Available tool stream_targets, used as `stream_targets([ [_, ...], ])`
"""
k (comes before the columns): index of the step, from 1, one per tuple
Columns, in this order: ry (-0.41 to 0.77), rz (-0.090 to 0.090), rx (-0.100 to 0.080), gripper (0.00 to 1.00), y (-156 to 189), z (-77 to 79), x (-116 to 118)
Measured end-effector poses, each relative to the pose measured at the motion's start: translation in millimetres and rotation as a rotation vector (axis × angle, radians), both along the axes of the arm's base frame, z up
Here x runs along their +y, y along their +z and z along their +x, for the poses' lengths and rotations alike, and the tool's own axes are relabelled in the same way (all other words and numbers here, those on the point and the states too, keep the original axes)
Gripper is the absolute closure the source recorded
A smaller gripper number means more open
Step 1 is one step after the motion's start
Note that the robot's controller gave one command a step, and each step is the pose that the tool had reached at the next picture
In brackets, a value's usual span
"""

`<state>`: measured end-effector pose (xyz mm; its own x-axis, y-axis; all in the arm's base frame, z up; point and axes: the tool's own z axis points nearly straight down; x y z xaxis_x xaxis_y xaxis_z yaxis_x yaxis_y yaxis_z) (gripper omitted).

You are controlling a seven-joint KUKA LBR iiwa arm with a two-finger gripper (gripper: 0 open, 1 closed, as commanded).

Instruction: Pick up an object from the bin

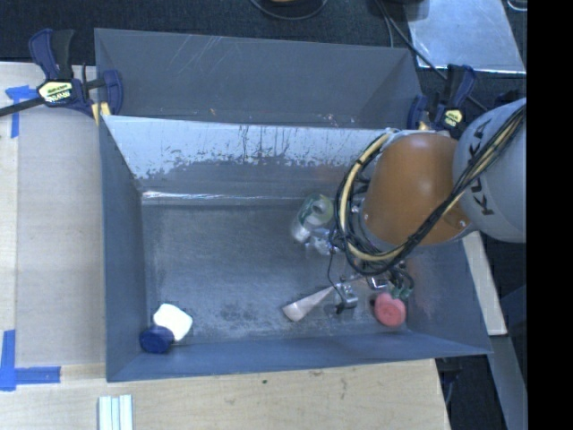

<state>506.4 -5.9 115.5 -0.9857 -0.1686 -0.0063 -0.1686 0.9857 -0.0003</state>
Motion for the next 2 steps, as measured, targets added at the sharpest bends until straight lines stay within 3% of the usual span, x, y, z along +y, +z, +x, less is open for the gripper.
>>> stream_targets([
  [1,-0.006,-0.002,0.009,0.0,-45.4,10.8,-10.6],
  [2,-0.121,0.001,0.001,0.0,-45.2,9.9,1.0],
])
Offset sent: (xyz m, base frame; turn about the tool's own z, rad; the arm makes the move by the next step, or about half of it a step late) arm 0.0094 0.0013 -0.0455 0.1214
